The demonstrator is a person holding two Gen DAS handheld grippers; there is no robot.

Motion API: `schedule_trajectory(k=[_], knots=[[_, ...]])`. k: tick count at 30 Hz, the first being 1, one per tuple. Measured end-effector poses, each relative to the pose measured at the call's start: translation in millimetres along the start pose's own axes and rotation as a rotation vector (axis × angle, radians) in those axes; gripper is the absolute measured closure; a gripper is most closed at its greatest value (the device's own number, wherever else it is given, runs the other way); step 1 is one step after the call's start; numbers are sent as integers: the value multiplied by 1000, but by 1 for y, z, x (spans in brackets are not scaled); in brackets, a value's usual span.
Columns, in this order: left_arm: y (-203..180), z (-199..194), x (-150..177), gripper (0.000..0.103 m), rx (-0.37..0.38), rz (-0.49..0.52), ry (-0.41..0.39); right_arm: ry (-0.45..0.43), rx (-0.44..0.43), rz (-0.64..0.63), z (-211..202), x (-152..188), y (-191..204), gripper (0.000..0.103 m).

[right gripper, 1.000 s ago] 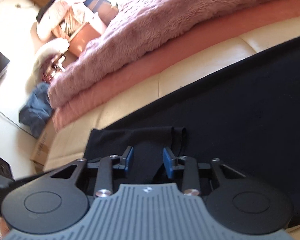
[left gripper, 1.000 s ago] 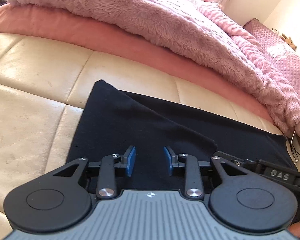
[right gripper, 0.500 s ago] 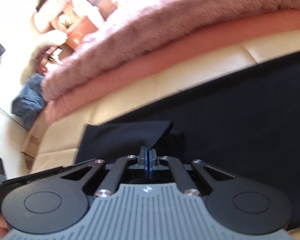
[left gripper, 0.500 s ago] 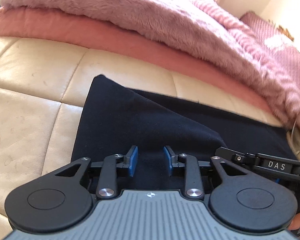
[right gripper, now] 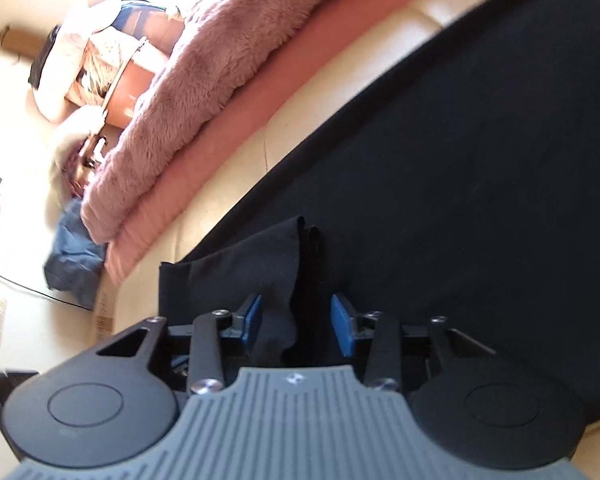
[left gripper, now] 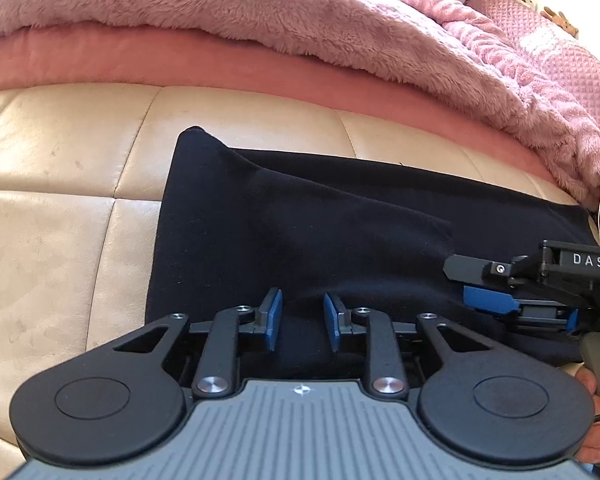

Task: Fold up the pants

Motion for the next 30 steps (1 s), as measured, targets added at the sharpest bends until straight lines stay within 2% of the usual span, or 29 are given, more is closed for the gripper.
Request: schedule_trajectory(k=[1,3,5,8,12,14,17,20,24,30], knots=[[1,0,0,74,5,-10,0,9,-19,12,3,0,0,68],[3,0,-1,74,12,-27,0,16,-46,32,8,0,0,75],[3,-1,-2,74,13,-28,-1,33,-64,73,12,1,-4,96],[3,-12,-6,74,10,-49,-31,44,-78,105,14,1,-4,102],[8,-48,-17,74,4,-104,-150,-5,-90,-14,-10,-6,26,103],[12,-65,-23,74,-24,-113,-189,-33,-99,-93,-29,-14,48,103],[16,-84,-28,74,-54,-133,-228,-54,-92,-192,-60,-34,76,103],[13,-92,-31,74,-44,-155,-250,-74,-87,-256,-99,-61,89,103],[-6,-88,-36,74,-32,-125,-247,-104,-39,-320,-155,-102,87,103],[-58,-59,-43,76,16,-47,-209,-167,69,-353,-236,-161,48,103]])
Point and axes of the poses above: each gripper's, at about its wrist camera, not at the fingertips, and z roughly the way its jaws point, y to its left, x to its underside, the point moved 4 cm from there along z, roughly the way its jaws point, and after that the axes turned 9 degrees about x, right-handed, at the moved point
